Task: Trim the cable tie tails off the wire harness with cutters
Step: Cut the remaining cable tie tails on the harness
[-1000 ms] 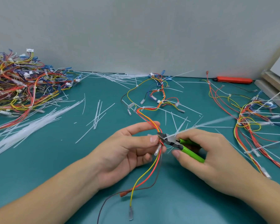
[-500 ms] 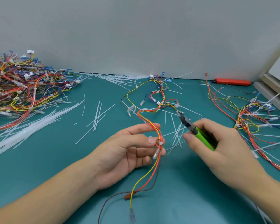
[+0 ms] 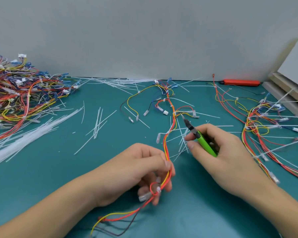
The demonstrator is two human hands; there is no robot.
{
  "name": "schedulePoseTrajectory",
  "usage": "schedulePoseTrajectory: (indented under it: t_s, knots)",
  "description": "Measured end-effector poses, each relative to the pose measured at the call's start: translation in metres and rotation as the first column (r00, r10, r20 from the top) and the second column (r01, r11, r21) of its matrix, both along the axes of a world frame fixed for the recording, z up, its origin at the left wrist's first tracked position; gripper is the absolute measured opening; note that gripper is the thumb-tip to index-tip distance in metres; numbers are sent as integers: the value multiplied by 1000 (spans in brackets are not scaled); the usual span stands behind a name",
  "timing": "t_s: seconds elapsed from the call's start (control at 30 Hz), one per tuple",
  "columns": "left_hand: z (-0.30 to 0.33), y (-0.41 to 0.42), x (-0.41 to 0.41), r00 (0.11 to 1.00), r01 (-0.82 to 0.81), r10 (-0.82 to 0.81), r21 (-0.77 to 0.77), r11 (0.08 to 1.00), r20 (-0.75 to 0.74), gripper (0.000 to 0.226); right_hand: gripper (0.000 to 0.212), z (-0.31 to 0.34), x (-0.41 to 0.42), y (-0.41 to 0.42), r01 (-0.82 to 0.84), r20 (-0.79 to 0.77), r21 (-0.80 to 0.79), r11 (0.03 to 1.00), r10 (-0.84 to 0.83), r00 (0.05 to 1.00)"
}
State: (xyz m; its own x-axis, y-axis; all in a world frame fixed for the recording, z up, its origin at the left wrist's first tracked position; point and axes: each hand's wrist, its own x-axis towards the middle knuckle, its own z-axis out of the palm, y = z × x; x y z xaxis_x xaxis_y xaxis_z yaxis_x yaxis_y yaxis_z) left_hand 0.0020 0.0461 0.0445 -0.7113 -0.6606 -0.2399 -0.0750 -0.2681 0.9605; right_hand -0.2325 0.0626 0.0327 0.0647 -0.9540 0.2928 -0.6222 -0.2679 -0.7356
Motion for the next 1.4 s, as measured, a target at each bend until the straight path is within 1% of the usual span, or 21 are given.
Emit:
schedulePoseTrajectory:
  t_s: [0.17, 0.27, 0.3, 0.4, 0.5, 0.57, 0.67, 0.73, 0.77, 0.83, 0.9, 0.93, 0.97, 1.0, 1.03, 1.07, 1.13, 1.2, 1.3, 1.4]
  knots:
    - [7, 5, 0, 984, 153, -147, -60, 986, 96, 13, 18, -4, 1, -4, -12, 153, 21, 1000, 9, 988]
    - [11, 8, -2, 955, 248, -215, -155, 956, 203, 15, 18, -3, 0, -6, -69, 233, 34, 997, 59, 971]
    - [11, 10, -2, 945, 274, -230, -179, 945, 232, 16, 21, -4, -1, -6, -88, 250, 34, 996, 77, 965]
    - [14, 13, -4, 921, 321, -244, -235, 918, 304, 18, 25, -1, 1, -6, -135, 307, 52, 989, 113, 945]
    - [15, 14, -5, 917, 318, -225, -264, 911, 328, 20, 18, 2, 1, -5, -198, 367, 85, 977, 154, 918]
    - [16, 13, -5, 921, 312, -219, -270, 911, 323, 19, 9, 4, 3, -3, -227, 379, 95, 969, 176, 909]
    - [16, 12, -4, 928, 315, -235, -271, 910, 291, 24, 7, 3, 7, -1, -206, 298, 76, 976, 175, 938]
    - [15, 13, -4, 942, 277, -200, -289, 916, 270, 32, 7, 3, 9, -1, -208, 290, 72, 975, 180, 940]
    - [13, 13, -3, 954, 225, -144, -313, 923, 263, 40, 8, 3, 9, -1, -207, 314, 73, 976, 175, 933]
    - [7, 15, -3, 969, 52, 41, -364, 930, 244, 59, 10, 3, 7, -2, -202, 399, 74, 977, 156, 904]
    - [0, 12, -5, 939, -199, 287, -385, 901, 187, 67, 11, 5, 5, -2, -232, 498, 89, 969, 159, 853]
    - [-2, 9, -6, 909, -328, 393, -338, 882, 142, 66, 9, 5, 5, -2, -250, 533, 97, 963, 162, 831]
    - [-4, 5, -6, 880, -432, 466, -249, 867, 94, 63, 7, 5, 5, -1, -263, 555, 102, 959, 165, 815]
    - [-3, 2, -6, 866, -485, 497, -145, 862, 57, 60, 6, 5, 6, -1, -272, 571, 106, 956, 166, 804]
    - [-3, -1, -5, 877, -476, 479, -66, 877, 36, 56, 5, 5, 6, 0, -281, 581, 106, 954, 170, 796]
    - [-3, -3, -4, 909, -416, 416, -27, 909, 30, 52, 6, 6, 7, 0, -295, 584, 103, 950, 182, 791]
    - [-2, -3, -3, 968, -252, 252, 4, 968, 14, 41, 9, 6, 7, 2, -344, 568, 91, 935, 235, 789]
    - [-2, -2, -2, 988, -152, 153, 54, 987, -7, 36, 12, 7, 8, 4, -394, 514, 90, 915, 297, 805]
    - [-4, -5, 2, 991, -119, 127, 141, 983, -51, 31, 15, 8, 10, 6, -402, 421, 83, 912, 333, 844]
    - [-5, -10, 4, 982, -124, 154, 237, 963, -112, 29, 12, 11, 14, 7, -365, 402, 42, 930, 319, 858]
